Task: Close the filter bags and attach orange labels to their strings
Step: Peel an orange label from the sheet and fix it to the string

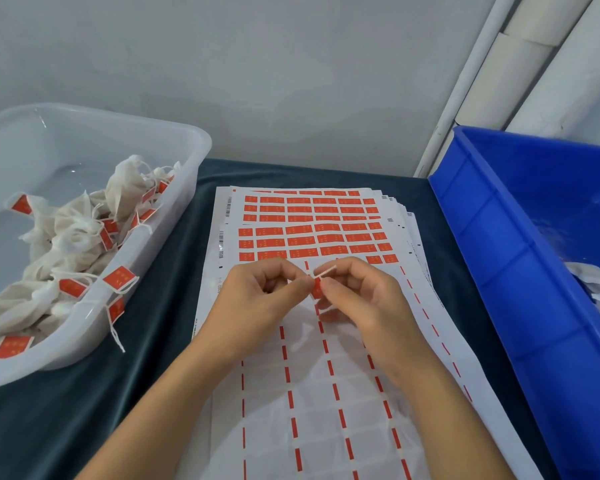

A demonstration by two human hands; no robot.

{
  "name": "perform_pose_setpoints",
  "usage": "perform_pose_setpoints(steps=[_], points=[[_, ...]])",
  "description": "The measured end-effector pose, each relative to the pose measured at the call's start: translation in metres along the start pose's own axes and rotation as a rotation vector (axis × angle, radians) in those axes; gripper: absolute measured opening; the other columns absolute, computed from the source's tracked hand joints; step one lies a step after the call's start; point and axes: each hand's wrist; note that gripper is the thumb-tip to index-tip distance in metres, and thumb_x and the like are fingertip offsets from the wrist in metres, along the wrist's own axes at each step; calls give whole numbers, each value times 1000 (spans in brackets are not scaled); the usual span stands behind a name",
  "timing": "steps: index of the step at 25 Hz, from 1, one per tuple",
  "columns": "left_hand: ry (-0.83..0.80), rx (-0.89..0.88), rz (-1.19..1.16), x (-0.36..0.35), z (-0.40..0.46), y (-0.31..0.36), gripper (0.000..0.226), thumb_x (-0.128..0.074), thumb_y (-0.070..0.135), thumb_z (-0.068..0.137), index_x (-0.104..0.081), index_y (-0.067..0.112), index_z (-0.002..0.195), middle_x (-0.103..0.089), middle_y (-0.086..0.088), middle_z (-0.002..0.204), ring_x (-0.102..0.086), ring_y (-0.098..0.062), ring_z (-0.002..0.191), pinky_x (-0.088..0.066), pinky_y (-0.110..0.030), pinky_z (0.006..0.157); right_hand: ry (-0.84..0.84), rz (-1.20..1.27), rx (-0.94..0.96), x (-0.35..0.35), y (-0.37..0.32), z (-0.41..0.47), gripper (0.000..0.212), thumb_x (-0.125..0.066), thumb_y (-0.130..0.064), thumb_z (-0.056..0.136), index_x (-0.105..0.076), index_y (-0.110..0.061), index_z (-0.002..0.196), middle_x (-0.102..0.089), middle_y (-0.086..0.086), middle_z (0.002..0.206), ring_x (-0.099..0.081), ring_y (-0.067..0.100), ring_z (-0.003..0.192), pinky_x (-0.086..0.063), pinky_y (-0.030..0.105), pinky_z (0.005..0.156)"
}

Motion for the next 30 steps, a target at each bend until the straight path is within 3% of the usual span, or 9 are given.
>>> perform_pose_setpoints(steps=[3, 6, 9, 12, 16, 20, 24, 30], points=[[-28, -27, 38, -2, -1, -3, 11, -72, 41, 94, -77, 40, 84, -71, -3, 75, -64, -25, 72, -56, -21, 64, 1, -47, 7, 0, -1, -1, 12, -65, -19, 101, -74, -25, 96, -76, -6, 90, -73, 17, 92, -64, 32, 80], [-27, -42, 36, -3, -2, -3, 8, -70, 46, 89, -75, 40, 85, -67, 0, 69, -58, -11, 58, -51, -11, 59, 34, -70, 5, 1, -2, -1, 16, -65, -22, 100, -74, -29, 89, -75, -7, 87, -72, 16, 90, -64, 31, 79], [-10, -62, 28, -2, -1, -3, 12, -74, 31, 93, -75, 38, 84, -59, 2, 60, -49, -3, 50, -47, -11, 54, 39, -46, 16, 0, -3, -1, 16, -65, -22, 98, -73, -30, 87, -74, -5, 86, -72, 17, 88, -63, 31, 77], [-8, -75, 20, -2, -2, -1, 14, -74, 26, 93, -75, 35, 82, -52, 2, 56, -45, -4, 48, -46, -12, 53, 43, -67, 23, -1, -2, -1, 15, -66, -22, 99, -73, -30, 89, -74, -6, 85, -72, 16, 88, -64, 34, 80], [-3, -95, 29, -3, -4, 0, 14, -72, 23, 92, -74, 33, 81, -54, -12, 62, -43, -7, 50, -45, -13, 52, 43, -96, 42, -1, -2, -2, 13, -66, -25, 98, -73, -31, 89, -74, -8, 84, -72, 15, 87, -64, 34, 81], [15, -86, 25, -6, -4, 1, 14, -69, 23, 91, -72, 32, 81, -62, -9, 69, -54, -26, 64, -52, -19, 63, 50, -120, 75, -3, -2, -2, 14, -67, -22, 99, -74, -31, 90, -74, -10, 84, -72, 15, 89, -64, 35, 82], [22, -81, 9, -9, -6, 3, 18, -68, 19, 96, -70, 29, 81, -68, 0, 78, -61, -20, 77, -52, -20, 68, 76, -90, 56, -3, -1, -2, 12, -69, -23, 98, -74, -32, 92, -75, -11, 87, -72, 14, 91, -63, 37, 85], [28, -81, -11, -9, -8, 6, 13, -71, 22, 95, -71, 29, 84, -65, -2, 73, -56, -18, 64, -50, -21, 61, 77, -113, 72, -3, -1, -2, 15, -68, -24, 98, -72, -37, 92, -74, -12, 87, -72, 12, 91, -63, 32, 82]])
Point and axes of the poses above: each hand's wrist, its own z-axis towards the middle knuckle, its own x-axis out of the back of the hand, y = z × x
